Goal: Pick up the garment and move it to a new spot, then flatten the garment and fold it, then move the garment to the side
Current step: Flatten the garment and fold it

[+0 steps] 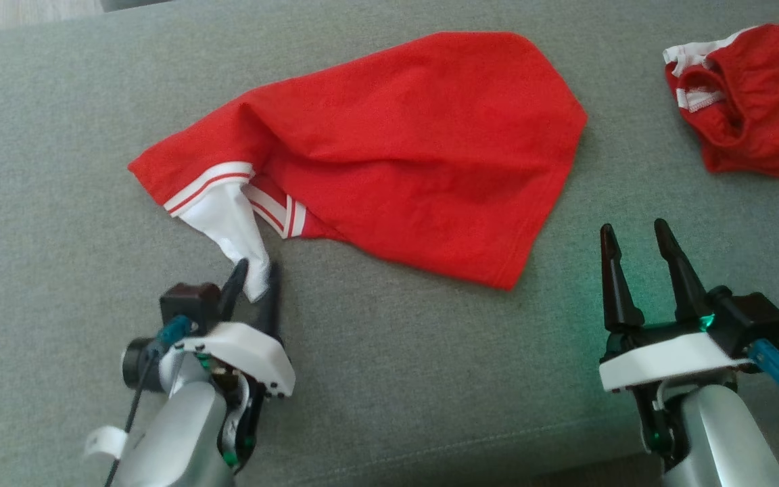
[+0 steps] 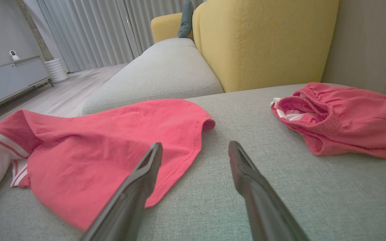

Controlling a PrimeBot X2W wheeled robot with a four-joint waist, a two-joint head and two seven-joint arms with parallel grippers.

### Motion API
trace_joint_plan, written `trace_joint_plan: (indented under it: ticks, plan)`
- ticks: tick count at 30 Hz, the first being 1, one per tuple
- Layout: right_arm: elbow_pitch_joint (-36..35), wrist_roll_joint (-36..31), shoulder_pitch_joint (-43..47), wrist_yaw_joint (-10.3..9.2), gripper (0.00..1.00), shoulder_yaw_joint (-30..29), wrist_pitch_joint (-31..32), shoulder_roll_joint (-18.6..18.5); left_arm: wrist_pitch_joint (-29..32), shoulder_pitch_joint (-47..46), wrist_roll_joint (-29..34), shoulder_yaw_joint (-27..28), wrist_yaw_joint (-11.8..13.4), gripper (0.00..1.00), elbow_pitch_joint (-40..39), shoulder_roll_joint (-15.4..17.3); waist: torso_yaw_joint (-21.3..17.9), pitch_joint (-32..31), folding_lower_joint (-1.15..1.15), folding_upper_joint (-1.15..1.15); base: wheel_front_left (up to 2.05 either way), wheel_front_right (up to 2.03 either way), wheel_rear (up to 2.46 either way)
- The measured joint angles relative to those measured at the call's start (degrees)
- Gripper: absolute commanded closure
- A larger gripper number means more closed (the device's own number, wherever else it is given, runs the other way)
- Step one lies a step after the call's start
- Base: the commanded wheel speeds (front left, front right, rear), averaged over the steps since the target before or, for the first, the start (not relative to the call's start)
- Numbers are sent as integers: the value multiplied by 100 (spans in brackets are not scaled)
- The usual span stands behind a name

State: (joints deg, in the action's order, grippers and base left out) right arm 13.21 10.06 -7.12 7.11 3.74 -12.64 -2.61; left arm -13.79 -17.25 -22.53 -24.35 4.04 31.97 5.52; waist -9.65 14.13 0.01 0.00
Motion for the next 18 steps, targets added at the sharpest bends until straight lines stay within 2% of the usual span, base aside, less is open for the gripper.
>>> trace_joint_plan:
  ticks: [1,2,7,13,18]
  plan:
    - [16,0,-12,0,0,-1,-7,0,-1,-24,0,40,-4,94,7,-2,-6,8,0,0,0,0,0]
    - [35,1,-25,0,0,-10,-18,0,-12,-55,0,64,-25,100,7,-3,1,9,0,0,0,0,0]
    - [107,0,-37,0,0,-49,-54,-1,-48,-64,108,86,-109,100,-283,19,159,-72,-1,0,0,0,0]
    - [227,-5,-5,0,0,-48,-54,-1,-49,477,265,302,-97,100,-1427,151,499,-272,-1,0,0,0,0]
    - [276,-7,199,0,0,-93,-53,-1,-51,1211,292,521,104,100,-2261,453,831,-458,-1,0,0,0,0]
